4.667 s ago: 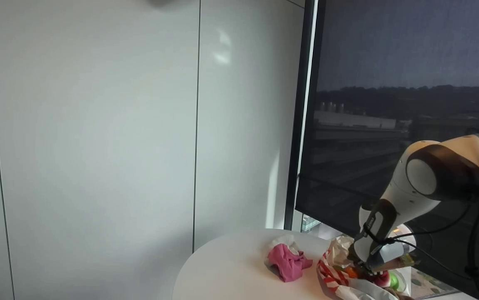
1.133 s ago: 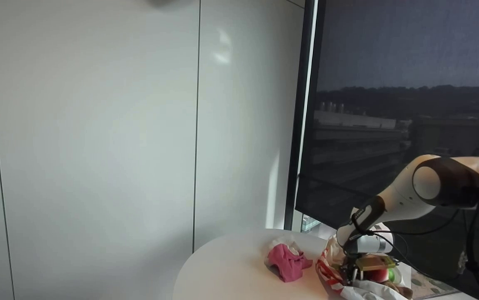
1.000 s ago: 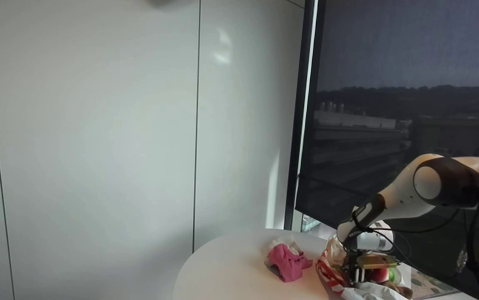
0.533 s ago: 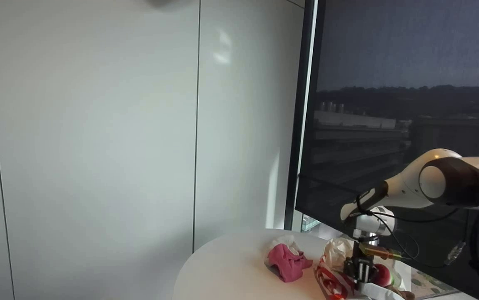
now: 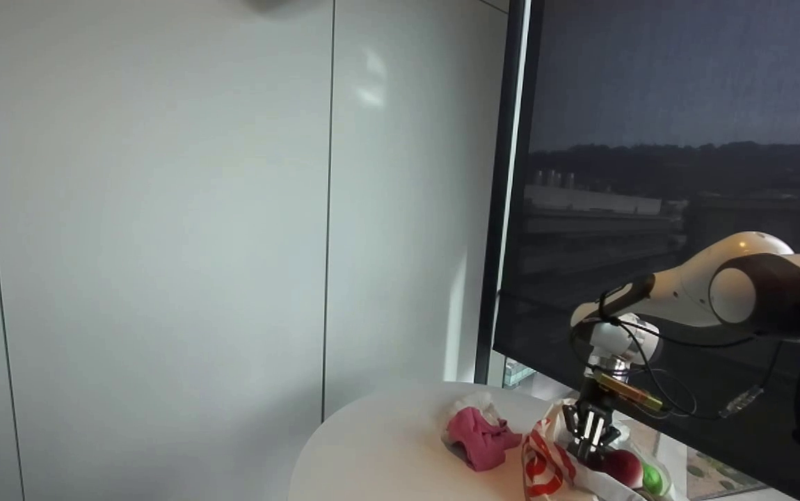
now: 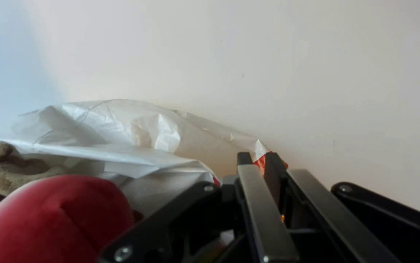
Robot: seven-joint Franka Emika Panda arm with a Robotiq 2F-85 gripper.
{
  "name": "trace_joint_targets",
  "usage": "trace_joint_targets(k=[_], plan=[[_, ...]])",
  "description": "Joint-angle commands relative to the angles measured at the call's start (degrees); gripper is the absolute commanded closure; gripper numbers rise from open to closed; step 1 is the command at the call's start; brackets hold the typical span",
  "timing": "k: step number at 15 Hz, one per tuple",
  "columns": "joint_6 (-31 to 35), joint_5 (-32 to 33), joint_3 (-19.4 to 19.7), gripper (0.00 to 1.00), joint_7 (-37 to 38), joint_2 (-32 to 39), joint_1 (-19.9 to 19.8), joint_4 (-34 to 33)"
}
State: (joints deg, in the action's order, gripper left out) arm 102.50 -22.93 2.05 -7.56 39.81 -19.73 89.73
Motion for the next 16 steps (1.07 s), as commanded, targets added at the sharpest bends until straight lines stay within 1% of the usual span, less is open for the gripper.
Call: trace_joint_targets(k=[1,2,3,4,6,7,8,9,12,13,16], plan=[[-4.65,-3.7,-0.09,0.83,1.23,-0.92,-0.59,-1.42],[-2.96,-3.37,0.45,0.83,1.31,-1.41,0.09,-0.77],[-0.07,-1.87,1.42,0.59,2.16,-2.49,1.3,0.63],[2.03,-0.71,2.13,0.59,2.95,-3.67,2.19,1.87],[5.25,2.01,3.45,0.47,5.09,-6.41,3.93,4.16],[6.24,3.62,4.12,0.38,6.61,-7.29,4.75,4.87],[7.31,5.24,4.77,0.31,8.1,-8.2,5.52,5.63],[7.93,6.85,5.39,0.23,9.98,-9.38,6.31,6.52],[8.65,10.65,6.69,0.02,14.03,-12.36,7.87,9.13],[9.06,11.52,6.99,0.0,15.03,-13.12,8.13,10.02],[9.36,12.92,7.49,0.0,17.04,-14.96,8.42,12.58]])
